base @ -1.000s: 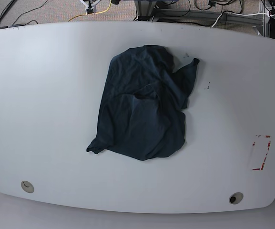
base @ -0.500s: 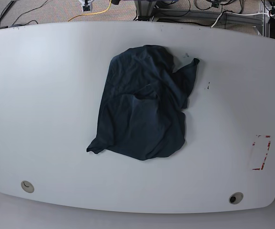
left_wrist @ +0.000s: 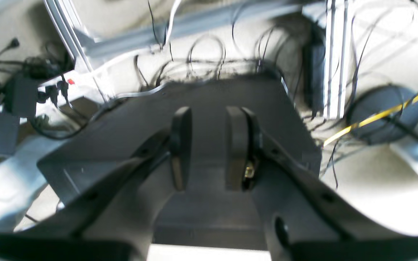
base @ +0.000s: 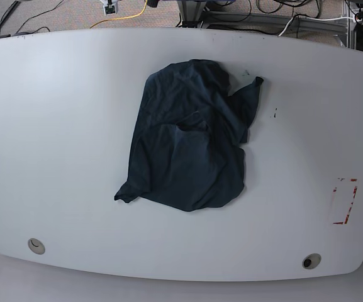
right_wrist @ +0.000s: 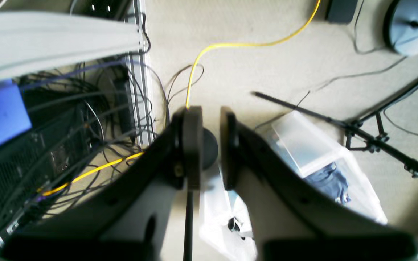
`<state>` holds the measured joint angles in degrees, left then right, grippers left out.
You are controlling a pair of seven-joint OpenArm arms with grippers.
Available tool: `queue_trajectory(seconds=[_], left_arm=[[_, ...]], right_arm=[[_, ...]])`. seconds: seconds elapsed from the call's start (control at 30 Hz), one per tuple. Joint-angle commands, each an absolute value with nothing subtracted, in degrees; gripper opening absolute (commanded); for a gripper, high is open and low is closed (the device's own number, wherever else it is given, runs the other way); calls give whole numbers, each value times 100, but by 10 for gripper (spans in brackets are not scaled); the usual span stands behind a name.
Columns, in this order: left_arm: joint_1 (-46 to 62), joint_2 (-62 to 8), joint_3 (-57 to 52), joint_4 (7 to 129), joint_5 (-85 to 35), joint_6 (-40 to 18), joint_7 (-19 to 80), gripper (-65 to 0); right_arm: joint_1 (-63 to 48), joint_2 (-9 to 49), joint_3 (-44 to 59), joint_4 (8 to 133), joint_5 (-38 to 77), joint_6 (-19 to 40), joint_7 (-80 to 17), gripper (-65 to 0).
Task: Layout the t-shirt on the table in an organized manner, then fold the t-shirt properly
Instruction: 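Raise both arms from rest and swing them toward the table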
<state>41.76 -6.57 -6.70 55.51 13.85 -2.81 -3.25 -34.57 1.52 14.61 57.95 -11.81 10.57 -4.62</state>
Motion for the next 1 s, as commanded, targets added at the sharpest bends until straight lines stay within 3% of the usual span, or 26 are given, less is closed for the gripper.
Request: queue_trajectory(seconds=[0.0, 0.97], left_arm=[[4422, -707, -622, 5730, 1371, -254, -394, -511], [5464, -1444, -350, 7593, 1361, -243, -202, -503]], right_arm=[[-3555, 197, 1474, 5903, -1162, 1065, -383, -573], [-4808, 533, 1473, 8154, -1098, 1054, -507, -571]])
